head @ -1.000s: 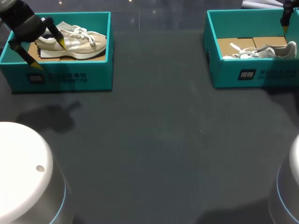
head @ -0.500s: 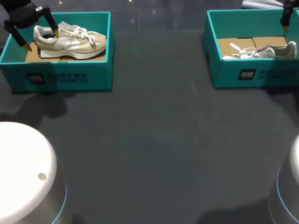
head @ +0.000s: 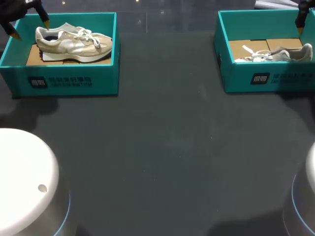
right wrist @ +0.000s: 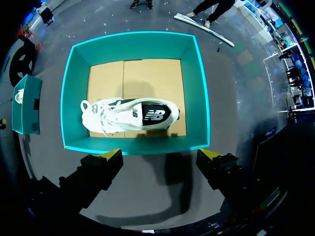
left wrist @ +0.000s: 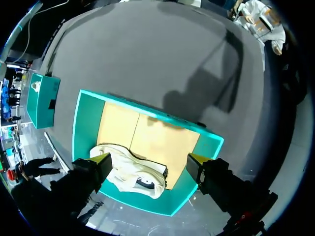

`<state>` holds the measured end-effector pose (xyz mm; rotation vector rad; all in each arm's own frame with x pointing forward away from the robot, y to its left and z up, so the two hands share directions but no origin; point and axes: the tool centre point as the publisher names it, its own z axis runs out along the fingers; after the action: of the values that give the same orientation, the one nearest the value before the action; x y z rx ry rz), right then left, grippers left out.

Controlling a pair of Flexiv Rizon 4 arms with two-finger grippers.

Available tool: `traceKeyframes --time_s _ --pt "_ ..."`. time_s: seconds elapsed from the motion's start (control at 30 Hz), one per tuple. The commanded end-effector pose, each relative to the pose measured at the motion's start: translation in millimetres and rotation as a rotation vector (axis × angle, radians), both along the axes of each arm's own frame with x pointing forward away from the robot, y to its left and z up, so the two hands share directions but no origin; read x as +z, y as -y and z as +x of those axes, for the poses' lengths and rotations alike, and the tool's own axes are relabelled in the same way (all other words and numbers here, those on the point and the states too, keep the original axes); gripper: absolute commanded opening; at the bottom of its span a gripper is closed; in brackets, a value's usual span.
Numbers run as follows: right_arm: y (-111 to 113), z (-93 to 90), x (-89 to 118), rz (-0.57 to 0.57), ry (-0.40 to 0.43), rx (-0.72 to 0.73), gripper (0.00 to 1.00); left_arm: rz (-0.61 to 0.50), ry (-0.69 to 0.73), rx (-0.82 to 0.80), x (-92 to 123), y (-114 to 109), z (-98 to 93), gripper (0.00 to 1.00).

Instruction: Take the shoe out of the shoebox, open the shoe tongue, remove and reinsert the insole, then place the shoe into the shoebox

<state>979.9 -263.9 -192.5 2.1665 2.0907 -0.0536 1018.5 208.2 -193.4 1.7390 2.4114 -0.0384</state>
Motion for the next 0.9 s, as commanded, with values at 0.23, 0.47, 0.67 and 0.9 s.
traceKeyframes --time_s 0.23,0.47,0.67,0.9 --pt "-0.2 -0.1 0.3 -0.001 0.0 -0.001 1.0 0.037 -0.03 -0.093 -1.3 -8.8 25.7 1.0" --pt "-0.2 -0.1 0.3 -0.001 0.0 -0.001 1.0 0.023 -0.023 -0.068 -14.8 -13.2 46.5 1.0" --pt "-0.2 -0.1 0.3 -0.001 0.0 -0.001 1.0 0.08 0.03 -0.088 -26.5 -26.0 67.2 1.0" --pt "-0.2 -0.1 0.3 -0.001 0.0 -0.001 1.0 0.064 0.002 -0.091 -30.8 -44.1 89.1 1.0"
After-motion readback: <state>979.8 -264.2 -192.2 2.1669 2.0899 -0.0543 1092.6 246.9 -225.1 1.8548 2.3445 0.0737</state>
